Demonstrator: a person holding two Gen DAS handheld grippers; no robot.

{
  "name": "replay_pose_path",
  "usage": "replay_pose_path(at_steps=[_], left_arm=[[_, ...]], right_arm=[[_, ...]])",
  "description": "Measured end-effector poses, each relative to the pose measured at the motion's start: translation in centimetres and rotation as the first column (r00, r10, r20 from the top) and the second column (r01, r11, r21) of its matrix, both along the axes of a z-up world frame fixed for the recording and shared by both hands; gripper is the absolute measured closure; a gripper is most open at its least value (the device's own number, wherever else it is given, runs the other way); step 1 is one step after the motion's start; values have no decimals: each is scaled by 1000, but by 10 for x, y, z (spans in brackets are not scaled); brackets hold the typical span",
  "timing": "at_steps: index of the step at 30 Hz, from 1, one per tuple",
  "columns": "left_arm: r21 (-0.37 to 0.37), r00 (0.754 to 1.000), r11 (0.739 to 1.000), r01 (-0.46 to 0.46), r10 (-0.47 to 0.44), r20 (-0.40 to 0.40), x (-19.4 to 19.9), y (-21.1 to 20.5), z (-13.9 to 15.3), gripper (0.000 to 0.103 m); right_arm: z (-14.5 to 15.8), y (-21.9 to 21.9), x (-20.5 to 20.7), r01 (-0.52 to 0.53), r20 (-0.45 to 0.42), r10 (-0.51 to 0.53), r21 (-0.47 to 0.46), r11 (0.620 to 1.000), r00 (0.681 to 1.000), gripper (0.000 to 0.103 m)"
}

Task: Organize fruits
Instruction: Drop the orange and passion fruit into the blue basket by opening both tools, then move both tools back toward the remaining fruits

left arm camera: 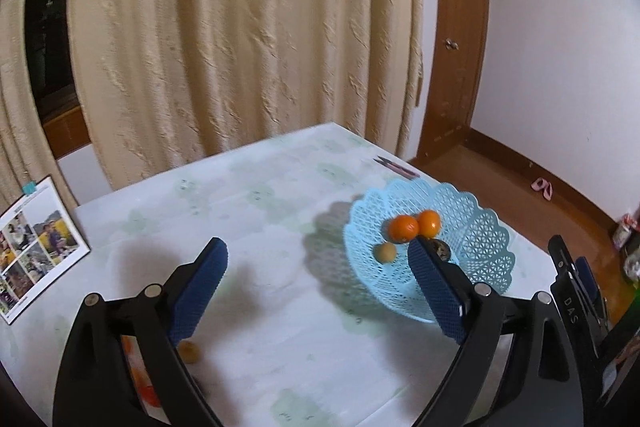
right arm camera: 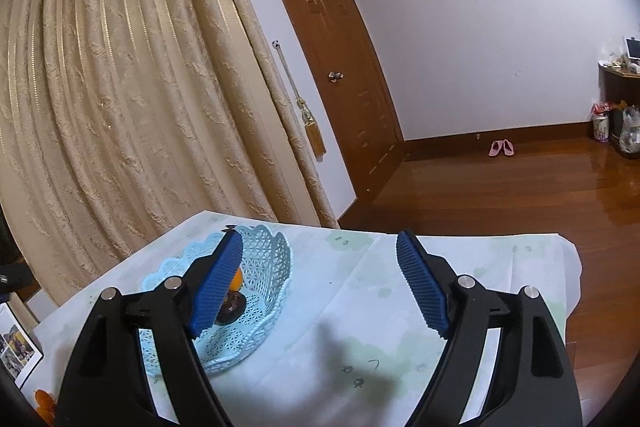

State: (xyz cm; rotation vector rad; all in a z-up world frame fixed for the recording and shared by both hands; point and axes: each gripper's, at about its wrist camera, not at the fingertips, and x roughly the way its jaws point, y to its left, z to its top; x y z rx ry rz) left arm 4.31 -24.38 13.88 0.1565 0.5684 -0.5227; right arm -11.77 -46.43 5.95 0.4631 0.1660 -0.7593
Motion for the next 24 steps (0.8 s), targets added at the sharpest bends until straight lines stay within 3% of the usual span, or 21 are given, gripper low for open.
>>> replay_pose_path(at_steps=[17, 24], left_arm=[[-64, 988, 986, -156, 156, -13, 14, 98, 22, 12], [-29, 968, 968, -251, 250, -22, 28, 147, 19, 12]], right_arm=[[1, 1, 0, 32, -3, -33, -15, 999, 999, 21], [3, 6, 7, 13, -29, -14, -48, 999, 999, 21]])
